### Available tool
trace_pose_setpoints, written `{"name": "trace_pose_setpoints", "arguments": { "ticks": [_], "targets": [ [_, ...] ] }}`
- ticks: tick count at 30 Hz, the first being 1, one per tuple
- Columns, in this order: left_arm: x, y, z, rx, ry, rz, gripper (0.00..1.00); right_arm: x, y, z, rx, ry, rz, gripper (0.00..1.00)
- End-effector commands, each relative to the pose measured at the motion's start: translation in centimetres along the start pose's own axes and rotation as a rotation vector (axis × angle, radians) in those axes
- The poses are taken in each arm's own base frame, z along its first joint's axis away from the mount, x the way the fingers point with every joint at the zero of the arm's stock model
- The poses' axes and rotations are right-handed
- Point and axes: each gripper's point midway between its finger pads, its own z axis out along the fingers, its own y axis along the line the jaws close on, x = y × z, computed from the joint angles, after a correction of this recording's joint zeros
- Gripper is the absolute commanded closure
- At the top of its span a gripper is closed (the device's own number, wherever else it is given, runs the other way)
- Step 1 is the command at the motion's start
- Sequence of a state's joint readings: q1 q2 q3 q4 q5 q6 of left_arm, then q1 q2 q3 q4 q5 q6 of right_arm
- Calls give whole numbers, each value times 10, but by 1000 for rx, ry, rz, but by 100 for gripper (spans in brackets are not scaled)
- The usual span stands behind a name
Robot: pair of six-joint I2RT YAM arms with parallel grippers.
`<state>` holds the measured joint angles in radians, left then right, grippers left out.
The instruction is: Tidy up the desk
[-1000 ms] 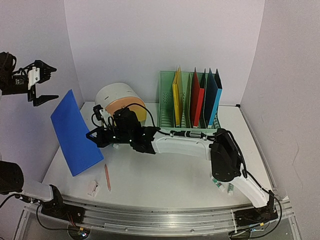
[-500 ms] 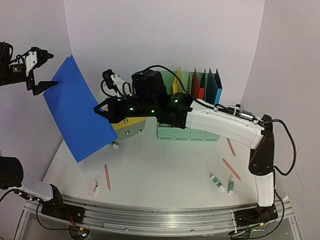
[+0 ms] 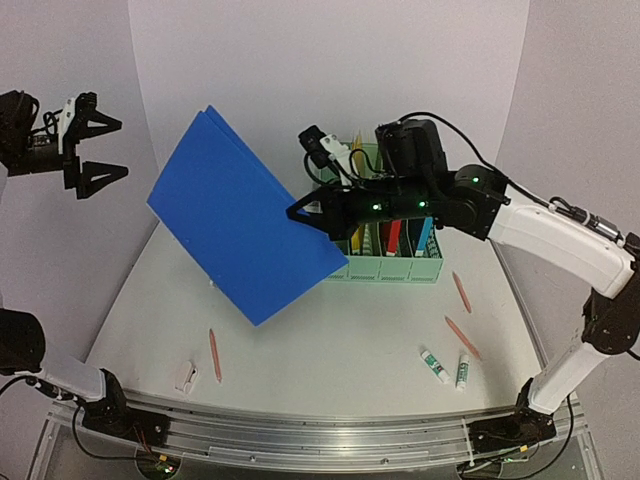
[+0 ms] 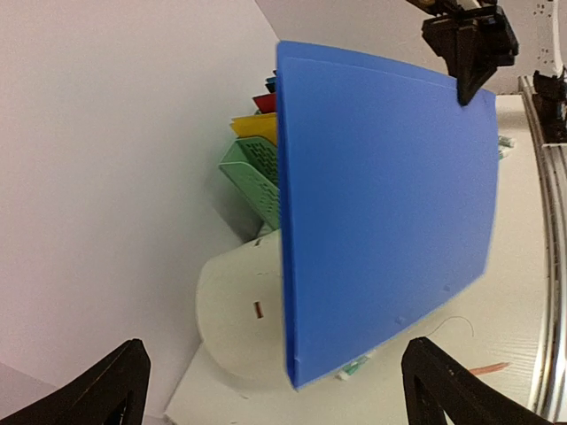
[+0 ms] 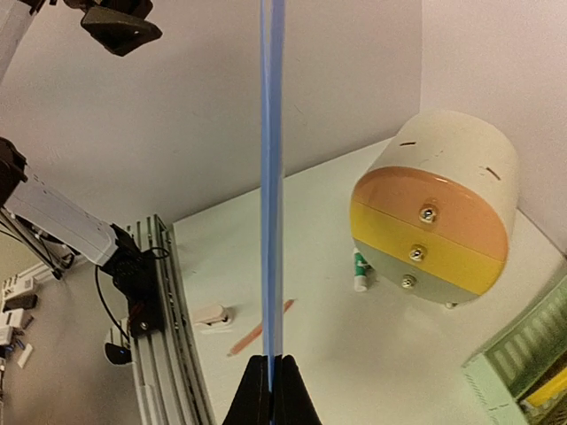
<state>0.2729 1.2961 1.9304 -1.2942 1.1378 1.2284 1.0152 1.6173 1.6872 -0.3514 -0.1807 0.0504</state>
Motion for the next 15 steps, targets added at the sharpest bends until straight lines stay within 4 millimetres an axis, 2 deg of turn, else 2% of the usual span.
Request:
{"name": "trace_pose_setpoints", "arguments": {
  "ticks": [1, 4, 6, 11, 15],
  "targets": [
    [-5, -30, 24, 144, -35, -123, 1, -34, 16, -44, -57, -97, -181, 100],
    [-10, -46, 38, 244, -38, -167, 0, -37, 14, -51, -42, -75, -205, 100],
    [-10, -56, 56, 309, -11, -202, 1, -39, 16, -55, -44, -70, -222, 100],
    [-11, -39, 76, 295, 0, -187, 1, -43, 21, -61, -61, -67, -230, 100],
    [-14, -48, 88, 354, 6, -173, 1, -47, 26, -65, -82, -76, -224, 100]
  ]
}}
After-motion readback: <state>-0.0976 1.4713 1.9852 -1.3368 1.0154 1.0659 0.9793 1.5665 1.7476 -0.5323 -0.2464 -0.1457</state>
